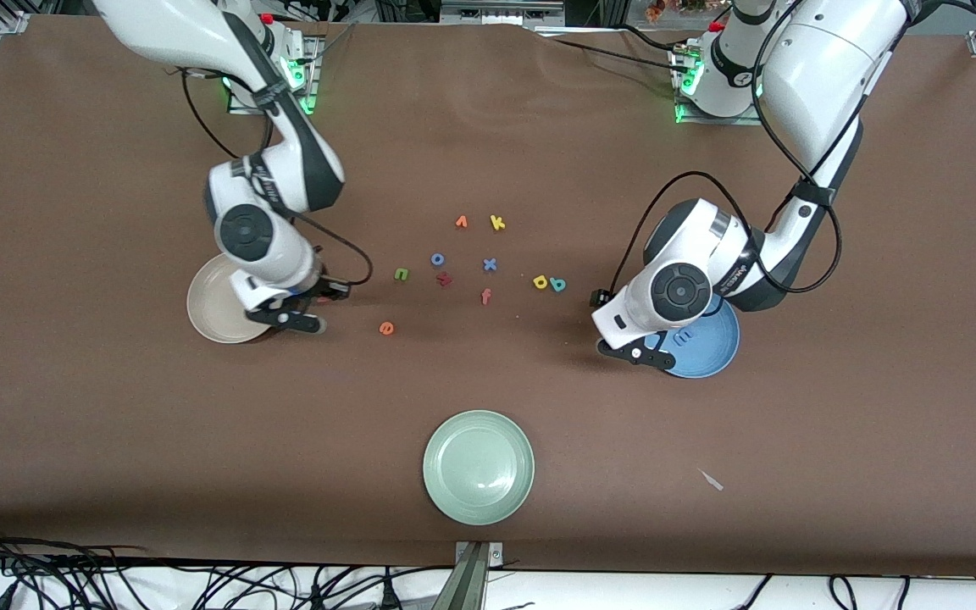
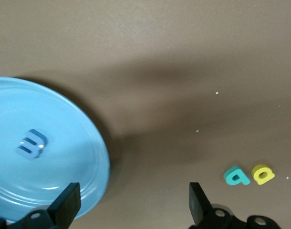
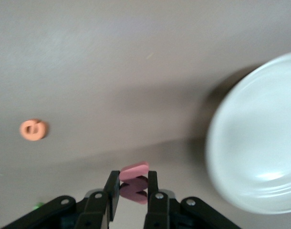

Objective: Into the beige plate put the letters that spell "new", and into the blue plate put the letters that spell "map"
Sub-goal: 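Carry the pink m onto the cream plate and open the right gripper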

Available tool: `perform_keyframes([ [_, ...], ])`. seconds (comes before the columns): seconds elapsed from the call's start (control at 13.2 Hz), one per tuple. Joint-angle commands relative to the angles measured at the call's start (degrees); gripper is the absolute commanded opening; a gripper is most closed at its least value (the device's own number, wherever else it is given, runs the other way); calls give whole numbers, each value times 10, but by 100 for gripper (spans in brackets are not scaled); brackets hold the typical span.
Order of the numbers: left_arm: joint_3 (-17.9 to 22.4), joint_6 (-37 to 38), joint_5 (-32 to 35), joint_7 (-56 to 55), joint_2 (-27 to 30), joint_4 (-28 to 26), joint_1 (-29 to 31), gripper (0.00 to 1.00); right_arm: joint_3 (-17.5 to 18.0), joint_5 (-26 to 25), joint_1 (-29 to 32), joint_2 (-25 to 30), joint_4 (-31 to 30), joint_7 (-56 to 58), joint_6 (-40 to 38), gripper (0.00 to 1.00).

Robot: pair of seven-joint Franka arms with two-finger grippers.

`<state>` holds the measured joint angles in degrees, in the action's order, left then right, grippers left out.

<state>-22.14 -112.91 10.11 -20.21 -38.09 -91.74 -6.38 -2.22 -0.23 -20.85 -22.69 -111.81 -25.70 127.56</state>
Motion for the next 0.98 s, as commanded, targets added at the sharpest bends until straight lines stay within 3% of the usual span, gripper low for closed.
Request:
perform_keyframes([
  [0.0, 3, -30, -2, -75, -17, 1, -43, 100, -40, 7, 2, 19, -13, 104, -30, 0],
  [0.45, 2, -63, -2, -297, -31, -7, -86, 100, -92, 8, 3, 30, -87, 228, 61, 0],
  [0.53, 2, -66, -3, -330, -31, -14, -94, 100, -96, 8, 3, 29, -86, 237, 60, 27],
  [0.6, 0, -78, -9, -349, -29, -25, -100, 100, -97, 8, 3, 28, -84, 234, 59, 99],
  [0.75, -12, -86, -2, -379, -27, -26, -114, 100, -94, 15, 2, 29, -78, 223, 52, 100],
  [0.91, -15, -90, 47, -271, -32, -22, -135, 100, -83, 28, -5, 29, -72, 174, 52, 100],
])
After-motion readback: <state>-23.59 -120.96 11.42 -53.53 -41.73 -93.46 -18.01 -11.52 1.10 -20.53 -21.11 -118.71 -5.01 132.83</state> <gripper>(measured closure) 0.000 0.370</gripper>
